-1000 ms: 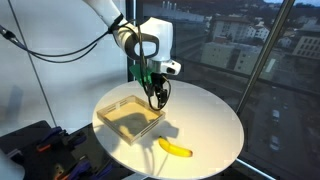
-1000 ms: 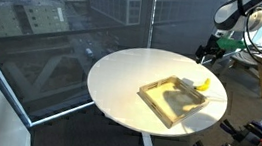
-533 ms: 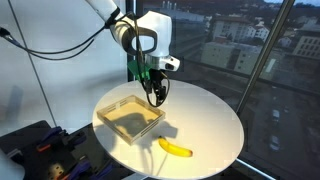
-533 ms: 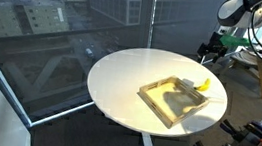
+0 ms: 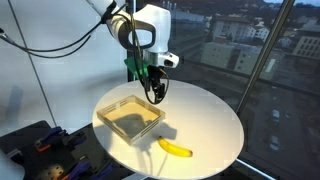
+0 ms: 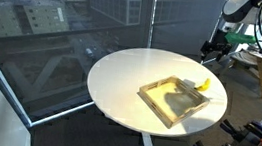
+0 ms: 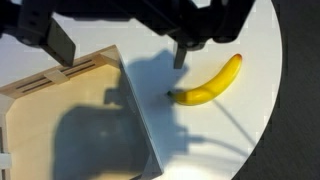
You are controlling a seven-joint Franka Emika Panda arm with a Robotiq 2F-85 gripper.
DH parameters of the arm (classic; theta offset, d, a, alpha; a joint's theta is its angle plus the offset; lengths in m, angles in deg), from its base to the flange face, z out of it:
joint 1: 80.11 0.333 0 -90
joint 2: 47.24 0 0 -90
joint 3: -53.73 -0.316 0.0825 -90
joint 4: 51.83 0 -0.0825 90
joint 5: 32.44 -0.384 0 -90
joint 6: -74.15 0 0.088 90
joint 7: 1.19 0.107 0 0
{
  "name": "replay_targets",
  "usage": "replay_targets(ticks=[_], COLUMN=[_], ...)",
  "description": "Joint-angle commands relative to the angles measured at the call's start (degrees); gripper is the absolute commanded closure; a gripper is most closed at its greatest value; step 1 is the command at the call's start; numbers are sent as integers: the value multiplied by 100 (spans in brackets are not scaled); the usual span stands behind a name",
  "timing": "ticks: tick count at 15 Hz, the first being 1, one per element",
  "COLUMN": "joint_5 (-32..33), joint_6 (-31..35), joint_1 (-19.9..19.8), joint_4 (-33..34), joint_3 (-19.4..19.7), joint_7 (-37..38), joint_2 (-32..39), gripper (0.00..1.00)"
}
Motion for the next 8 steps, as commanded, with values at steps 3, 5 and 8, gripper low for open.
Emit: replay_targets(ticks=[3,5,8], joint_5=[183,93,97], joint_6=[-109,-26,-26], joint_1=[-13,19,17], joint_4=[-182,-78,-91], joint_3=[109,93,101], joint_7=[-173,-59,-72], joint_2=[-321,-140,-158], gripper=[0,0,0])
